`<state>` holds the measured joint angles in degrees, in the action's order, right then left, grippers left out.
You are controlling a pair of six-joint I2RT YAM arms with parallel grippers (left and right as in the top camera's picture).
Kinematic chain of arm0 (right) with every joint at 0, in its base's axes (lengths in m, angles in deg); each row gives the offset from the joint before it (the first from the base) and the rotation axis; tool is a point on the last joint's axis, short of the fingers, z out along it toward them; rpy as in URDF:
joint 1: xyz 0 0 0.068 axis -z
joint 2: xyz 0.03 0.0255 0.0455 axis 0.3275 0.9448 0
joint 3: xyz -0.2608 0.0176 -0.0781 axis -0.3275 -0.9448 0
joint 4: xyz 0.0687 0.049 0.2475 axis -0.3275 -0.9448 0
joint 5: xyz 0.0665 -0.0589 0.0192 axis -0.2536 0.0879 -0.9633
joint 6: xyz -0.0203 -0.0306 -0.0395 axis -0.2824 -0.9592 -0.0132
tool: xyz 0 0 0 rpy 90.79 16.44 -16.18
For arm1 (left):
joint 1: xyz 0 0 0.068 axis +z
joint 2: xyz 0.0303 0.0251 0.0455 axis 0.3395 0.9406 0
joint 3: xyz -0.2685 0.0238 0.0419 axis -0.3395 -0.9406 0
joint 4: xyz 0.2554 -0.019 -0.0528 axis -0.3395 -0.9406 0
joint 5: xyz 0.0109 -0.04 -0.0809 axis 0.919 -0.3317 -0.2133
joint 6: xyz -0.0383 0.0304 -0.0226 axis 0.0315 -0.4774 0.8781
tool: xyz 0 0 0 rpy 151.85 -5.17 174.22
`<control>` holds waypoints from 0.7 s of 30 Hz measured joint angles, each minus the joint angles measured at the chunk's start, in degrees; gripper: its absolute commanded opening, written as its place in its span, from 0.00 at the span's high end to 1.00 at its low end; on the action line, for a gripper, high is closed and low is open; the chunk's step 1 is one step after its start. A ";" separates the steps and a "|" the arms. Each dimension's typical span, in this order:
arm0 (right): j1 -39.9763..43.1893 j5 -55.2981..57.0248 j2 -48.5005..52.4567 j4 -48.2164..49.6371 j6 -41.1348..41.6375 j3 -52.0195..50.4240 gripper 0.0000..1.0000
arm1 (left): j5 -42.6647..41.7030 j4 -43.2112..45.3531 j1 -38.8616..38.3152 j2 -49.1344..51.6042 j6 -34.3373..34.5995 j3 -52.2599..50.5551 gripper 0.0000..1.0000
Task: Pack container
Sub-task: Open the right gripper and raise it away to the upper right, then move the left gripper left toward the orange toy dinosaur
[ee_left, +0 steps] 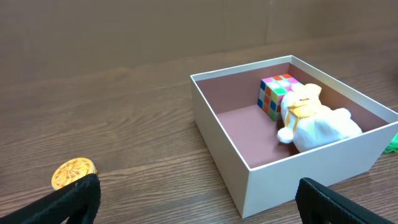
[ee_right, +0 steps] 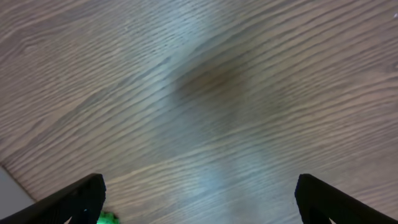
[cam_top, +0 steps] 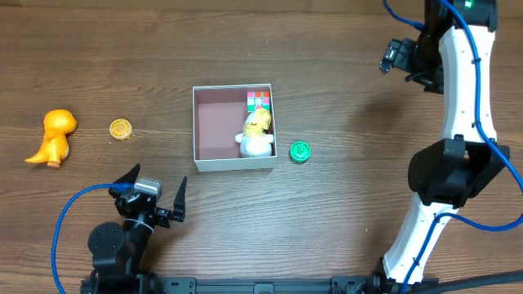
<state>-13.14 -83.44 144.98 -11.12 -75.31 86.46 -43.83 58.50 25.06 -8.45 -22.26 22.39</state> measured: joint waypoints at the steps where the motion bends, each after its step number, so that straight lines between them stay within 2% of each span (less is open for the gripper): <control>1: -0.02 0.04 0.00 0.92 0.04 -0.87 0.00 | -0.02 0.00 0.00 0.00 0.00 0.00 0.00; 7: -0.07 1.22 0.00 4.37 -0.11 -6.08 0.00 | -0.02 0.00 0.00 0.00 0.00 0.00 0.00; 17: -0.07 1.62 -0.02 3.61 -0.11 -6.54 0.00 | -0.02 0.33 0.00 0.00 0.09 0.00 0.00; 21: -0.07 1.62 -0.02 3.96 -0.13 -6.54 0.00 | -0.68 2.97 0.00 0.00 5.73 0.00 0.00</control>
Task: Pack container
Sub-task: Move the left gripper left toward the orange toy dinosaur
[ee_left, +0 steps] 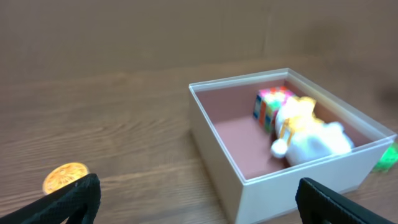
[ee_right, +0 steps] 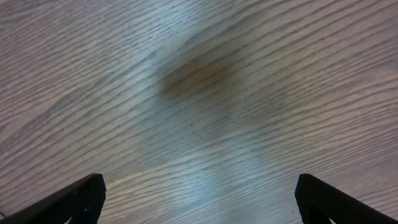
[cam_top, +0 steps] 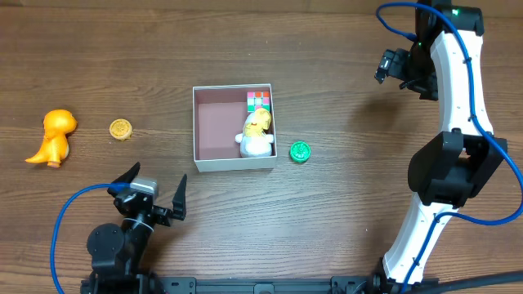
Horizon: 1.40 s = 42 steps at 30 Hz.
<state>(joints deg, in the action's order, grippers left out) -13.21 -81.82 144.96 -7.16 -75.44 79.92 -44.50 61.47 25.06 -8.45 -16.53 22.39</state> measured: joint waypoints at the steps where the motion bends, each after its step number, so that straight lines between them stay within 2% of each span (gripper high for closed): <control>1: 0.00 -0.02 0.00 0.48 0.02 0.00 0.00 | -0.24 0.92 0.00 0.00 1.79 0.00 0.00; 8: 0.00 0.00 0.00 6.05 0.00 0.00 0.00 | -2.40 6.19 0.00 0.00 7.76 0.02 0.00; 14: 0.00 -0.02 0.00 7.69 0.00 0.00 0.00 | -2.95 3.32 0.00 1.07 7.72 4.17 0.00; 18: 0.00 0.02 0.00 7.74 0.02 0.00 0.00 | -3.80 -0.59 0.00 7.87 4.20 14.12 0.00; 25: 0.00 0.02 0.00 7.72 -0.02 0.00 0.00 | -9.60 -12.02 0.00 29.03 -3.87 38.38 0.00; 30: 0.00 0.00 0.00 7.72 0.00 -0.02 0.00 | -11.93 -14.88 0.00 39.78 -8.11 51.60 0.00; 35: 0.00 0.00 0.00 7.72 -0.02 -0.04 0.00 | -6.93 -30.95 0.00 49.77 -10.60 64.28 0.00; 39: 0.00 0.00 0.00 7.72 0.00 -0.04 0.00 | 0.74 -49.22 0.00 61.00 -10.64 76.76 0.00; 42: 0.00 -0.02 0.00 7.72 0.00 -0.04 0.00 | 1.40 -54.80 0.00 68.17 -10.64 83.45 0.00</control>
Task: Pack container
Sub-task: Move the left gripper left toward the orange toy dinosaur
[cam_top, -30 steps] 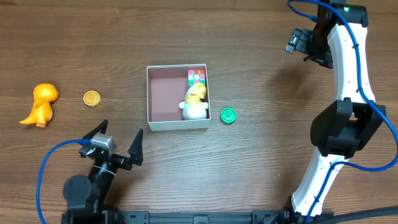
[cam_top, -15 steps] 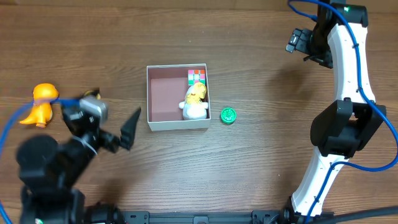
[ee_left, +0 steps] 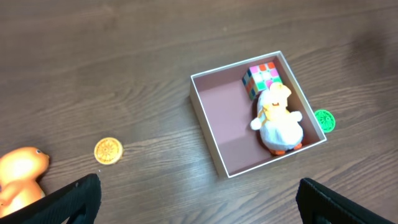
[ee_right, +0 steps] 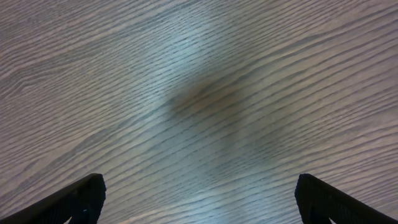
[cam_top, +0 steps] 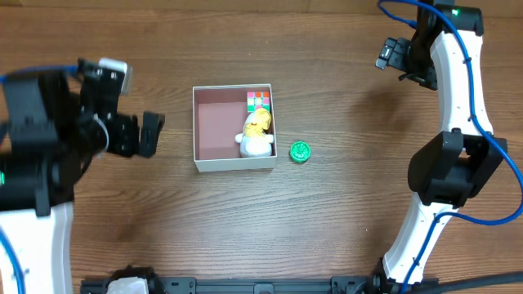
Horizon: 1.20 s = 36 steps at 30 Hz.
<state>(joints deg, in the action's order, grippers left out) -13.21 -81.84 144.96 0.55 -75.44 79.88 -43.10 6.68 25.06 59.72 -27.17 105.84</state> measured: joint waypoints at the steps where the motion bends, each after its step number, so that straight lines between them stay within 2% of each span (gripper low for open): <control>1: 0.00 0.02 0.02 -0.02 0.00 0.00 0.00 | 0.07 -0.63 0.00 1.84 -0.02 1.25 0.00; 3: 0.00 0.02 0.00 -0.02 0.00 0.00 0.00 | 1.73 -0.96 0.00 4.57 -0.02 2.12 0.00; 9: 0.00 0.02 0.00 0.00 0.00 0.00 0.00 | 14.64 -3.98 1.09 10.78 3.13 2.23 0.00; 14: 0.00 0.02 0.00 0.00 -0.02 0.00 0.00 | 20.20 -5.88 6.95 13.38 4.33 2.23 0.00; 19: 0.00 0.00 0.00 0.00 0.00 0.00 0.00 | 19.85 -8.96 15.80 14.56 4.07 2.32 0.00; 26: 0.00 0.00 0.00 0.00 -0.02 0.00 0.00 | 19.02 -8.83 22.95 20.61 3.37 2.73 0.00; 30: 0.00 0.00 0.00 0.00 0.00 0.00 0.00 | 18.93 -5.97 23.41 25.81 1.49 4.04 0.00; 36: 0.00 0.02 0.00 0.00 -0.02 0.00 0.00 | 20.00 4.76 23.39 30.05 -0.07 4.33 0.00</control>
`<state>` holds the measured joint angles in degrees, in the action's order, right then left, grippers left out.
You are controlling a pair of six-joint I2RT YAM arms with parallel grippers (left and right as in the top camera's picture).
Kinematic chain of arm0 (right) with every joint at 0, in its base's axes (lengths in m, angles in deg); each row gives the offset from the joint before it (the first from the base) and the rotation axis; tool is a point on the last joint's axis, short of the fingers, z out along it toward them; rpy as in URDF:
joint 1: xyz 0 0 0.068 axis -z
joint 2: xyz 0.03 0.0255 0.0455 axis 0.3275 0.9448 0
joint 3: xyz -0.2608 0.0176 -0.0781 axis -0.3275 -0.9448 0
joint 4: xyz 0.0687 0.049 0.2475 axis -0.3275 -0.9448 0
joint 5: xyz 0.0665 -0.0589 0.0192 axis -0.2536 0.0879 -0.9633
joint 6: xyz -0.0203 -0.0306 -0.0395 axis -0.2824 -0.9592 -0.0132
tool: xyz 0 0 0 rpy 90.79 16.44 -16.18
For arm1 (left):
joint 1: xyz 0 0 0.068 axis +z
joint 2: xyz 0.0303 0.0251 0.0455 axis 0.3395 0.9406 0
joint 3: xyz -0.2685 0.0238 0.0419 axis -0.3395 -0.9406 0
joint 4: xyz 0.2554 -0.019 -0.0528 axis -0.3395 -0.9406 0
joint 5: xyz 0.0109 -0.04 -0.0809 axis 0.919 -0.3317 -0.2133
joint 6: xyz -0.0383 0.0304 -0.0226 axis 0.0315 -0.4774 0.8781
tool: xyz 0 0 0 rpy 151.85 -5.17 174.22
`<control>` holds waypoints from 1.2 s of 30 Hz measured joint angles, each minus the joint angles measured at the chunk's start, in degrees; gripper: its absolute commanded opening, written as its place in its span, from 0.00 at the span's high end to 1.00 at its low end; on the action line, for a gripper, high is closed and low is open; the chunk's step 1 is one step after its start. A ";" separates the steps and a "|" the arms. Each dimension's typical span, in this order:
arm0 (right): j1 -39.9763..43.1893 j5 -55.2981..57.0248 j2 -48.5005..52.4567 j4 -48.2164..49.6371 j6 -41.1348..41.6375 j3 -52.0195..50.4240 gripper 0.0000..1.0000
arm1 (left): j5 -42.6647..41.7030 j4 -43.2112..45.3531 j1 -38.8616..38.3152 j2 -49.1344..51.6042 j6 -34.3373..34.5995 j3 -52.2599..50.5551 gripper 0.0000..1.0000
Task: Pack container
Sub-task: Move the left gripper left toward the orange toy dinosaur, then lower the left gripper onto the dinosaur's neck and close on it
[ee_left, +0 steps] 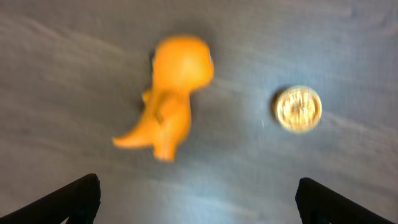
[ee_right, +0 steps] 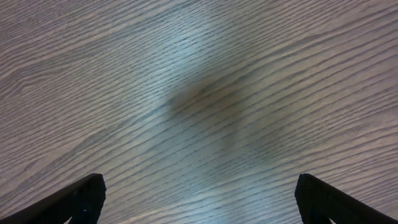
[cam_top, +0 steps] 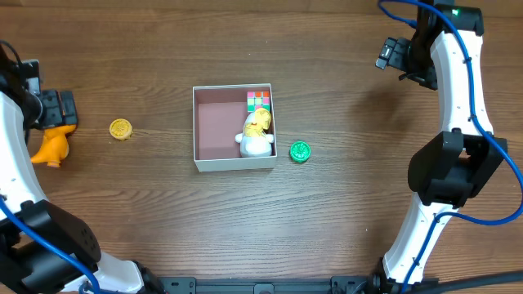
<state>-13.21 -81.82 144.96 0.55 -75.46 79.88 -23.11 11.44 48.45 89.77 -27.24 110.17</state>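
The white box (cam_top: 196, 131) stands mid-table and holds a colourful cube (cam_top: 258, 100) and a white and yellow plush (cam_top: 257, 135). Just right of the box lies a green cap (cam_top: 300, 151). An orange dinosaur (ee_left: 171, 93) lies at the far left, with a gold coin (ee_left: 298, 109) beside it. My left gripper (cam_top: 51, 109) hangs open above the dinosaur (cam_top: 49, 147), holding nothing. To the dinosaur's right in the overhead view is the coin (cam_top: 121, 128). My right gripper (cam_top: 398, 55) stays open over bare wood at the far right.
The wooden table (ee_right: 205, 99) fills the right wrist view. The right arm's white links (cam_top: 458, 106) rise along the right side. The left arm (cam_top: 12, 163) runs along the left edge.
My left gripper has moved from above the table just left of the box to the far left, over the orange dinosaur. The right arm has not moved.
My left gripper sat low at the front edge, open, facing the box, at the two oldest moments. The right gripper shifted slightly at the far right. Then the left gripper was high beside the box. Now it hangs over the dinosaur.
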 measured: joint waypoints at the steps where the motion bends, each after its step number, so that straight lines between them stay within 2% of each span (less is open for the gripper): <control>1: 0.00 0.00 0.00 0.00 0.02 0.00 0.00 | 0.02 1.29 0.00 0.31 -0.26 0.13 0.00; 7: 0.00 -0.02 0.00 0.00 0.02 0.00 0.00 | -0.55 2.23 0.00 0.94 -1.18 0.55 0.00; 12: 0.00 0.00 0.00 0.00 0.00 0.00 0.00 | -2.29 2.32 0.00 3.13 -5.01 0.66 0.00; 24: 0.00 0.02 0.00 0.00 0.02 0.00 0.00 | -2.14 4.04 0.00 17.92 -7.93 0.92 0.00; 36: 0.00 0.00 0.00 0.02 0.02 0.00 0.00 | -0.02 5.60 2.56 18.88 -8.13 1.09 0.00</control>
<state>-13.21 -81.82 144.96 0.58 -75.44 79.88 -23.13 17.04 51.00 108.66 -35.37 111.26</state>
